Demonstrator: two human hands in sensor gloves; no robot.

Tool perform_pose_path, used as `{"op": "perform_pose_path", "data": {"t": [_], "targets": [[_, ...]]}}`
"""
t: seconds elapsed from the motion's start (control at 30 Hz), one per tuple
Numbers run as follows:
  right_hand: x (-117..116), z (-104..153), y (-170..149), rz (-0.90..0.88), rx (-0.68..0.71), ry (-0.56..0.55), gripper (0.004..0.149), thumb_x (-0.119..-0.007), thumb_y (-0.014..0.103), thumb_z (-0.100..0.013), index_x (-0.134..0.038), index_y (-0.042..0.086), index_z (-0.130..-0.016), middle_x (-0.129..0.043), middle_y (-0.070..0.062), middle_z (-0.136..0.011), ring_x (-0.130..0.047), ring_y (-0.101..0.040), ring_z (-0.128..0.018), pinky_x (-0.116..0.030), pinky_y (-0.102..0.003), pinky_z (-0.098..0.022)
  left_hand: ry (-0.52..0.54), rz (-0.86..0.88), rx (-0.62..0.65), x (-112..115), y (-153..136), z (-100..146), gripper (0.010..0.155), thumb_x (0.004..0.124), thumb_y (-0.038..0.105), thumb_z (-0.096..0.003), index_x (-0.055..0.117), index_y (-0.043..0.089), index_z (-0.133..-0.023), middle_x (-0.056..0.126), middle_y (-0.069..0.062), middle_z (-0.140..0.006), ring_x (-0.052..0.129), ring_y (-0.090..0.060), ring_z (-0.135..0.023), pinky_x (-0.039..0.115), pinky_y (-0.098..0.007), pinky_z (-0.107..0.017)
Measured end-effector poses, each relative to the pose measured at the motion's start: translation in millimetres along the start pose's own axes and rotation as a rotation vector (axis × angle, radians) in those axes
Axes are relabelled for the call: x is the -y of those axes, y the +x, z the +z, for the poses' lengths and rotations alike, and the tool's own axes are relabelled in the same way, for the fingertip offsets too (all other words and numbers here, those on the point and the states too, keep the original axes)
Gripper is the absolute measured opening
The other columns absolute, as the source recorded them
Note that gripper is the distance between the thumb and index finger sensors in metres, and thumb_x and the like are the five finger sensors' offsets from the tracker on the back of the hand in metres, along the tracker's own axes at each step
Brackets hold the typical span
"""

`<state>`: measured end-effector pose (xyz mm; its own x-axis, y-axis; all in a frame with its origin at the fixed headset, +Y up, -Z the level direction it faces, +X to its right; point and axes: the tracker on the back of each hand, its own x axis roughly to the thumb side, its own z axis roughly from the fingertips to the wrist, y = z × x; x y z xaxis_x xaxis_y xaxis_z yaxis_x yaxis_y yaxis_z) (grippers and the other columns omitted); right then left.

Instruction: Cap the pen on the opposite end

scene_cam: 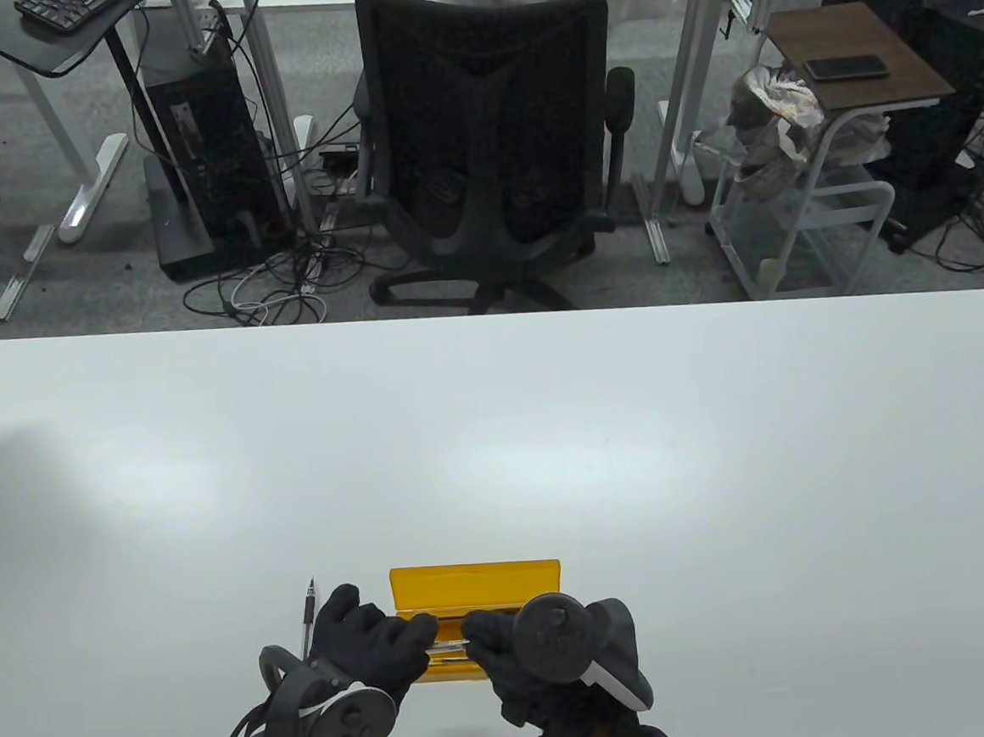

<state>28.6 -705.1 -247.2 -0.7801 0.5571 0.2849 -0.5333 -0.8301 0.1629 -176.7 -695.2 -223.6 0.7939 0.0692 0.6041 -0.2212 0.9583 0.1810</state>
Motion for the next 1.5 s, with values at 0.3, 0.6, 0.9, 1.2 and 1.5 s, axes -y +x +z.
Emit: {"op": "perform_pose_path", "data": {"t": [0.3, 0.6, 0.9, 1.2, 1.5], "targets": [[2, 2, 7, 0.033, 0.039, 0.0, 0.048, -0.074, 0.033, -0.045, -0.086, 0.01, -0.084, -0.1, -0.006, -0.049, -0.1, -0.016, -0.027, -0.086, -0.037, -0.026, 0.03, -0.04, 0.027, -5, 3, 0, 0.045, 0.081, 0.026, -0.0477, 0.088, 0.011, -0.09, 0.101, -0.016, -0.073, 0.089, -0.036, -0.066, 0.049, -0.07, -0.071], [-2, 0, 8, 0.146, 0.017, 0.056, 0.048, -0.076, 0.04, -0.042, -0.092, 0.012, -0.078, -0.102, -0.006, -0.05, -0.102, -0.019, -0.03, -0.086, -0.04, -0.028, 0.049, -0.046, 0.042, -6, 6, -1, 0.046, 0.088, 0.028, -0.0462, 0.088, 0.012, -0.089, 0.102, -0.014, -0.075, 0.09, -0.035, -0.068, 0.047, -0.071, -0.072], [-5, 0, 13, 0.199, 0.072, 0.122, 0.045, -0.085, 0.042, -0.038, -0.094, 0.02, -0.076, -0.095, -0.006, -0.069, -0.097, -0.023, -0.05, -0.083, -0.044, -0.041, 0.049, 0.024, 0.058, -3, 11, -1, 0.05, 0.093, 0.03, -0.0436, 0.087, 0.013, -0.09, 0.101, -0.011, -0.077, 0.09, -0.033, -0.071, 0.046, -0.071, -0.073], [13, -5, -4, 0.18, -0.084, 0.1, 0.049, -0.086, 0.037, -0.041, -0.09, 0.008, -0.08, -0.096, -0.01, -0.058, -0.096, -0.017, -0.033, -0.084, -0.038, -0.03, 0.099, 0.052, -0.122, -7, -20, 6, 0.065, 0.085, 0.04, -0.0502, 0.066, 0.013, -0.107, 0.083, -0.015, -0.1, 0.075, -0.04, -0.089, 0.042, -0.074, -0.07], [42, -5, -49, 0.409, -0.532, -0.022, 0.051, -0.087, 0.034, -0.043, -0.087, 0.002, -0.082, -0.101, -0.012, -0.054, -0.099, -0.012, -0.025, -0.087, -0.034, -0.023, 0.056, 0.088, -0.222, -1, -35, 9, 0.063, 0.084, 0.04, -0.051, 0.069, 0.013, -0.105, 0.086, -0.016, -0.097, 0.079, -0.04, -0.085, 0.045, -0.074, -0.069]]}}
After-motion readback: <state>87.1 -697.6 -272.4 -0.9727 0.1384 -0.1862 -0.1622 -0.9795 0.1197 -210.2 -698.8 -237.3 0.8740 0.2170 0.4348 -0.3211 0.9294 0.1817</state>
